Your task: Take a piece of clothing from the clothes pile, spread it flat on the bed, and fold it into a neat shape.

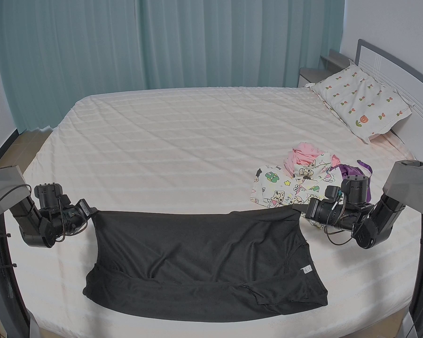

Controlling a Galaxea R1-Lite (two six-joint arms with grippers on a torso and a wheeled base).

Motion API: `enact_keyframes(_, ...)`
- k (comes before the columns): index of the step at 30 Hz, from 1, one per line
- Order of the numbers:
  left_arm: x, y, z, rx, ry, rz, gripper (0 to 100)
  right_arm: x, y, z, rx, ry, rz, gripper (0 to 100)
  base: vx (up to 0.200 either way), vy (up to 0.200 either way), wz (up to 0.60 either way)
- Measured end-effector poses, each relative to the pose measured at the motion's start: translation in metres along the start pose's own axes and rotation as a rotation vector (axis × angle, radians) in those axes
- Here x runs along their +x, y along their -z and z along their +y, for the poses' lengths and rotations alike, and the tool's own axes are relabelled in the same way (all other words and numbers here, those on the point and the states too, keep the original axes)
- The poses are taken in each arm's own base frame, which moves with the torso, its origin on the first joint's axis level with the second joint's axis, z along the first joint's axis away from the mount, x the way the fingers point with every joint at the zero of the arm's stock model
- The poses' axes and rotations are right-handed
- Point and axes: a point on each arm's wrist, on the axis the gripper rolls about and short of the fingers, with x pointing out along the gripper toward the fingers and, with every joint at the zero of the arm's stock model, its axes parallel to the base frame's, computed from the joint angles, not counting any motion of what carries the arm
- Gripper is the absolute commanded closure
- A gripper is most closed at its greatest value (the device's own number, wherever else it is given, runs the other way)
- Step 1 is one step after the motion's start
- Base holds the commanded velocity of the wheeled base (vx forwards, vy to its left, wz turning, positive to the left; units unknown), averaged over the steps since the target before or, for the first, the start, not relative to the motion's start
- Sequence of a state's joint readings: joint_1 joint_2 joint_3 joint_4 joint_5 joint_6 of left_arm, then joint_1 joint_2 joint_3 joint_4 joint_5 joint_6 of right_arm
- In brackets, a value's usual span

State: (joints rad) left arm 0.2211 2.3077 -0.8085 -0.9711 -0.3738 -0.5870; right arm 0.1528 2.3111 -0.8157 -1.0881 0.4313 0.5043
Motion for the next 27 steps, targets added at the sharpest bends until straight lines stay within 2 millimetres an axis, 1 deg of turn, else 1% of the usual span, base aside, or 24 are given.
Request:
enact_keyframes(8,-0.018,0.014,0.003,0.105,-0.028,0.048,100,-0.027,0.019,0.002,-0.029,-0.004,0.080,100,0.000,0.000,0.00)
enact_keyframes(9,-0.020,0.018,0.004,0.117,-0.033,0.059,100,-0.031,0.022,0.002,-0.037,-0.005,0.090,100,0.000,0.000,0.00)
enact_keyframes(10,-0.025,0.025,0.006,0.141,-0.045,0.085,100,-0.037,0.028,0.002,-0.051,-0.003,0.110,100,0.000,0.000,0.00)
enact_keyframes(12,-0.029,0.030,0.008,0.156,-0.052,0.100,100,-0.041,0.032,0.001,-0.059,-0.001,0.126,100,0.000,0.000,0.00)
enact_keyframes(15,-0.037,0.042,0.012,0.190,-0.068,0.147,100,-0.050,0.042,-0.001,-0.075,0.009,0.162,100,0.000,0.000,0.00)
enact_keyframes(21,-0.056,0.066,0.023,0.288,-0.050,0.259,100,-0.061,0.059,-0.004,-0.111,0.027,0.228,100,0.000,0.000,0.00)
enact_keyframes(25,-0.064,0.076,0.029,0.330,-0.053,0.305,100,-0.064,0.072,-0.009,-0.152,0.038,0.275,100,0.000,0.000,0.00)
enact_keyframes(26,-0.065,0.078,0.030,0.335,-0.057,0.313,0,-0.065,0.074,-0.010,-0.154,0.040,0.285,0,0.000,0.000,0.00)
enact_keyframes(27,-0.066,0.079,0.031,0.339,-0.060,0.321,0,-0.064,0.077,-0.010,-0.155,0.043,0.294,0,0.000,0.000,0.00)
